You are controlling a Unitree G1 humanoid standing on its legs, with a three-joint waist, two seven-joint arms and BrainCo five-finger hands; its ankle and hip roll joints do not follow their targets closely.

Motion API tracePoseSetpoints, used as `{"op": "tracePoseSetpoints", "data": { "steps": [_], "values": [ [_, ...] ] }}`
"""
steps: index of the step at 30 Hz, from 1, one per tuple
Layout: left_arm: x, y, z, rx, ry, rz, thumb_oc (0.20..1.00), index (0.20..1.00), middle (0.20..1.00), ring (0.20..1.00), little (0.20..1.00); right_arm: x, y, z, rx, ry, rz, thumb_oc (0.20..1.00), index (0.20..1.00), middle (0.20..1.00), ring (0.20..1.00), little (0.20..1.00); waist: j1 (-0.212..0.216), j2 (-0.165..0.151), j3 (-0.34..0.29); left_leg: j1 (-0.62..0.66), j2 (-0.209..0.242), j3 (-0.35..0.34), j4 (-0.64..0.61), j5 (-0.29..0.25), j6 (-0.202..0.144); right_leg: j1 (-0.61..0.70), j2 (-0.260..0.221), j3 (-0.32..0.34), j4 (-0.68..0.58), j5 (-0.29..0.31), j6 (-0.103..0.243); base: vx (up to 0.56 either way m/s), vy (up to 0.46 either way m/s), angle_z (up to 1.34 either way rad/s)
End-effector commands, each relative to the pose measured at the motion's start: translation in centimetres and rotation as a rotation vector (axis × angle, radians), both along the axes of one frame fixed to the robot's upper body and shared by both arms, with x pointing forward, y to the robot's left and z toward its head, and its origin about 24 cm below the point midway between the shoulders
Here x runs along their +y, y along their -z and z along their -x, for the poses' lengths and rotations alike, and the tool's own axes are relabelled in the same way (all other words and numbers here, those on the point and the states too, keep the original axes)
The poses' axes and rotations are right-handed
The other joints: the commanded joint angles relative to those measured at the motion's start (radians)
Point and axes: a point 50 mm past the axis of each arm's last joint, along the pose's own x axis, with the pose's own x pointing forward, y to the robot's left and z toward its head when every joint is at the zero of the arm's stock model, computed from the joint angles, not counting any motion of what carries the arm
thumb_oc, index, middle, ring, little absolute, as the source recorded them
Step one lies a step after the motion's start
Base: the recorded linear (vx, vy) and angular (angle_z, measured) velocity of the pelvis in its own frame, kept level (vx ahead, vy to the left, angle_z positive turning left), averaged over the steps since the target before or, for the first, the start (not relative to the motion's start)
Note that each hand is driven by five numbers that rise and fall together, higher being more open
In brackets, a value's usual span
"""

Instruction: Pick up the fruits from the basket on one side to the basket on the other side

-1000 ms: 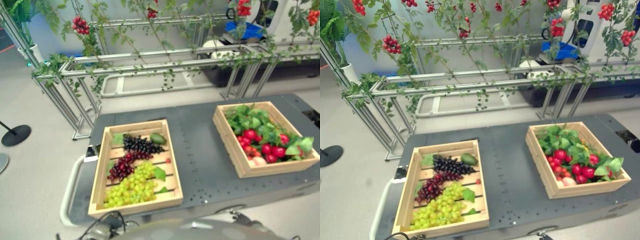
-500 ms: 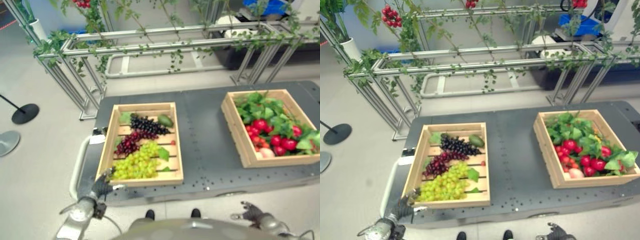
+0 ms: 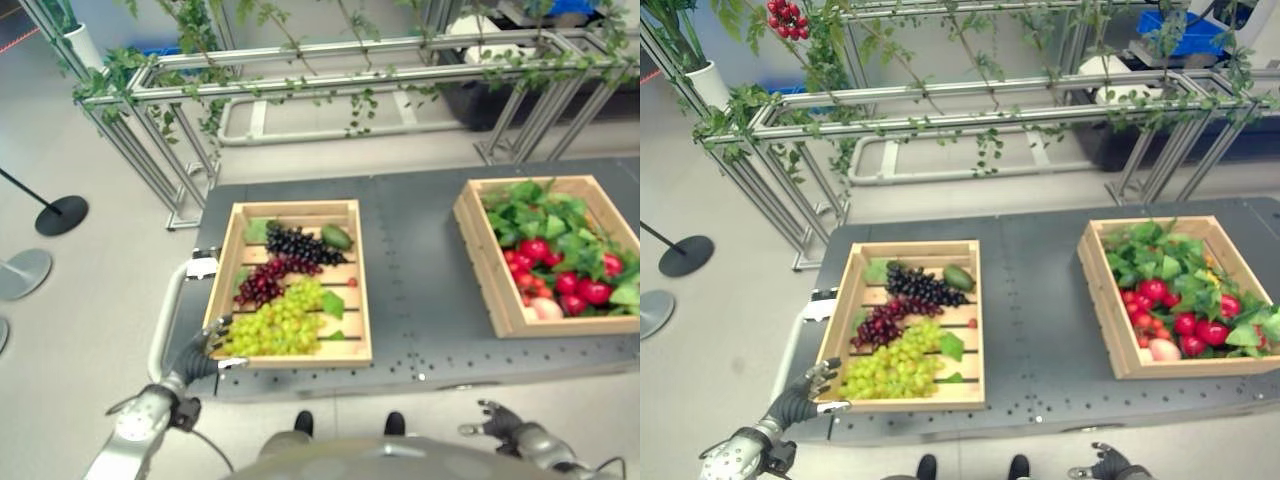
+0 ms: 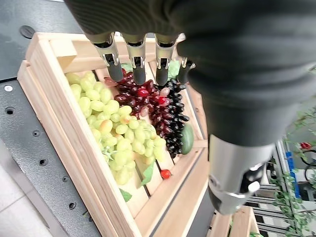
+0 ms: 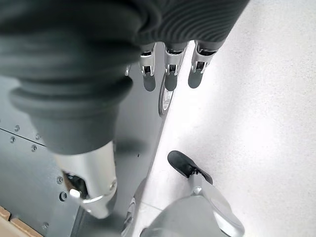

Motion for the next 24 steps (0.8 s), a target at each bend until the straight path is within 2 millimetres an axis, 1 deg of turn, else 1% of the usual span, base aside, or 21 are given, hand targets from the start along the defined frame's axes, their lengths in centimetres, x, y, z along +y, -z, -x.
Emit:
{"op": "tracePoseSetpoints", "data": {
  "steps": [1,11,14,17,19,20,21,24],
  "values": [
    [1.3,-3.1,-0.4,-0.101,0.016,-0.032,1.0,1.0,1.0,1.0,1.0,0.0,-0.4,-1.7,-0.04,-0.006,0.0,1.0,1.0,1.0,1.0,1.0,0.002,-0.065,-0.007,-0.052,-0.043,0.025,0.031,-0.018,0.032,-0.061,-0.059,0.019,0.077,-0.006,0.076,0.0,0.0,0.0],
    [1.2,-3.7,-0.5,-0.111,0.043,-0.035,1.0,1.0,1.0,1.0,1.0,0.3,-0.1,-1.0,-0.018,-0.002,-0.009,1.0,1.0,1.0,1.0,1.0,0.001,-0.074,0.001,-0.044,-0.042,0.029,0.023,-0.019,0.034,-0.06,-0.061,0.017,0.08,-0.005,0.077,0.0,0.0,0.0],
    [1.1,-4.3,-1.2,-0.145,0.052,-0.045,1.0,1.0,1.0,1.0,1.0,0.4,0.0,-0.8,-0.009,-0.005,-0.011,1.0,1.0,1.0,1.0,1.0,-0.001,-0.073,0.004,-0.043,-0.041,0.031,0.021,-0.02,0.034,-0.063,-0.061,0.019,0.081,-0.005,0.077,0.0,0.0,0.0],
    [1.0,-5.0,-2.3,-0.198,0.049,-0.06,1.0,1.0,1.0,1.0,1.0,0.7,0.1,-0.9,-0.008,-0.022,-0.017,1.0,1.0,1.0,1.0,1.0,-0.008,-0.073,0.01,-0.044,-0.041,0.034,0.022,-0.02,0.034,-0.07,-0.06,0.026,0.082,-0.004,0.077,0.0,0.0,0.0],
    [0.8,-5.5,-3.6,-0.238,0.05,-0.073,1.0,1.0,1.0,1.0,1.0,0.9,0.1,-1.0,-0.006,-0.038,-0.02,1.0,1.0,1.0,1.0,1.0,-0.014,-0.073,0.02,-0.051,-0.041,0.038,0.025,-0.02,0.034,-0.081,-0.061,0.032,0.087,-0.003,0.077,0.0,0.0,0.0],
    [0.8,-5.5,-3.6,-0.239,0.051,-0.073,1.0,1.0,1.0,1.0,1.0,0.9,0.1,-1.0,-0.007,-0.037,-0.019,1.0,1.0,1.0,1.0,1.0,-0.013,-0.072,0.021,-0.052,-0.041,0.038,0.026,-0.02,0.034,-0.082,-0.061,0.033,0.087,-0.003,0.077,-0.04,0.016,-0.01],
    [0.6,-5.9,-5.1,-0.285,0.043,-0.088,1.0,1.0,1.0,1.0,1.0,1.1,0.1,-1.2,-0.006,-0.055,-0.023,1.0,1.0,1.0,1.0,1.0,-0.022,-0.071,0.033,-0.063,-0.041,0.042,0.03,-0.018,0.033,-0.096,-0.062,0.039,0.095,-0.003,0.076,-0.04,0.016,-0.01],
    [0.4,-5.8,-7.6,-0.329,0.001,-0.105,1.0,1.0,1.0,1.0,1.0,1.3,-0.1,-1.9,-0.017,-0.089,-0.023,1.0,1.0,1.0,1.0,1.0,-0.037,-0.071,0.052,-0.088,-0.041,0.051,0.04,-0.014,0.033,-0.133,-0.064,0.05,0.119,-0.002,0.074,-0.06,0.025,-0.1]
  ]
}}
